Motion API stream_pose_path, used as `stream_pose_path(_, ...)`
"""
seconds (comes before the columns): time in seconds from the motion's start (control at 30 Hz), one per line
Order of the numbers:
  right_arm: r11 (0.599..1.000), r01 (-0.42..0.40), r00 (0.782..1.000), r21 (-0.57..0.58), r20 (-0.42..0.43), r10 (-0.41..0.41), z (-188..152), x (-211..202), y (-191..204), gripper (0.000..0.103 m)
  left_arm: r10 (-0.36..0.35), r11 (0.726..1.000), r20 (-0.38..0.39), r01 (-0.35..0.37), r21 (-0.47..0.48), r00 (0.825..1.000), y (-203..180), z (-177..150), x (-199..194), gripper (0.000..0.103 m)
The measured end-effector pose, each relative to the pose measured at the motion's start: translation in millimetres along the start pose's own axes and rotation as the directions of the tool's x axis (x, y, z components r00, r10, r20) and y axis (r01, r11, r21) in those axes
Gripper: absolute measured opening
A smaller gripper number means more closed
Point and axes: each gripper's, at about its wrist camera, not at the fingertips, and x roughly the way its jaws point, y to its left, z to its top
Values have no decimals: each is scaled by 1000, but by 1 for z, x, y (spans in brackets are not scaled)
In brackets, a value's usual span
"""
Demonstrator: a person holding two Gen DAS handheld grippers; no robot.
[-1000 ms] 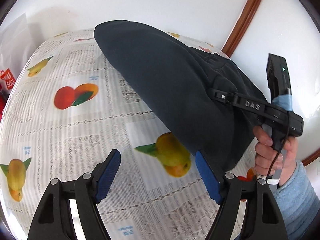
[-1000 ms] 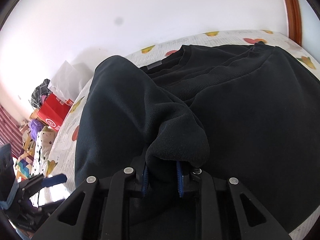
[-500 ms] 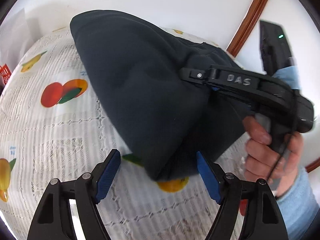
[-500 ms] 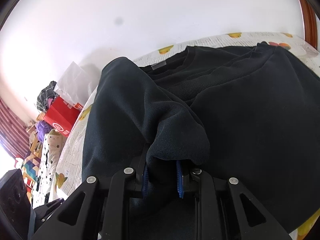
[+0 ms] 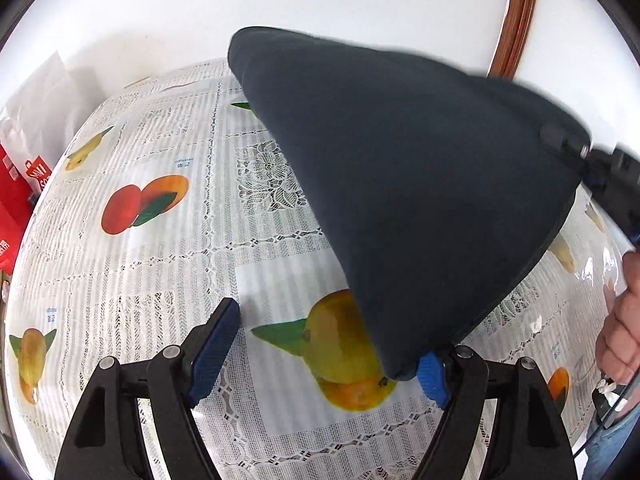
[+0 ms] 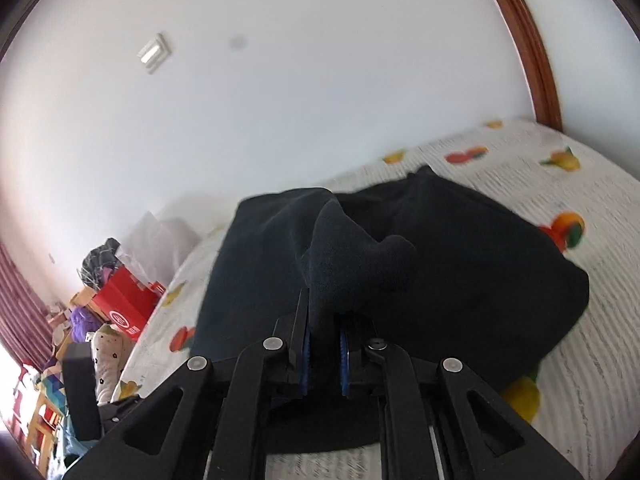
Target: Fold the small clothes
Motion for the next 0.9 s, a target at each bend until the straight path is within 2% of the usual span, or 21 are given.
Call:
stream_pose_path(0.1, 999, 32, 997, 18, -72, -30, -11, 15, -12, 11, 5, 1000, -7, -5, 5, 1000, -3, 3, 3, 80)
stream_pose_path(0.23, 998, 65, 993, -13, -102, -66, -17, 27, -7, 12, 8, 1000, -17, -8, -1, 1000, -7, 8, 6, 80)
stream_pose_path(0.4, 997, 67, 990, -23, -125, -69, -18, 32, -9, 13, 12, 1000, -25, -13, -26, 1000, -11, 9, 7, 77)
stream_pose_path(0.53, 996, 71, 987, -44, -138, -77, -20, 37, -8, 13, -22, 1000, -7, 22, -17, 1000, -16, 2, 1, 55)
stream_pose_path(0.6, 994, 79, 985, -74, -147, -89, -19, 41, -3, 13, -51, 999, -3, 51, -7, 999, -19, 1, -2, 38)
stream_pose_path(0.63, 994, 77, 984, -82, -152, -89, -18, 43, -2, 13, -70, 998, 0, 70, -2, 998, -19, 0, -3, 23)
stream_pose_path(0.67, 993, 73, 984, -91, -158, -87, -18, 46, 1, 13, -75, 997, 4, 75, 1, 997, -21, 1, -5, 17)
stream_pose_path(0.77, 989, 89, 980, -121, -166, -108, -18, 52, 13, 13, -43, 999, 22, 43, 2, 999, -18, 2, -9, 15)
stream_pose_path(0.9, 987, 74, 977, -142, -190, -100, -18, 64, 28, 13, -53, 998, 34, 54, -38, 998, 4, -2, -15, 14)
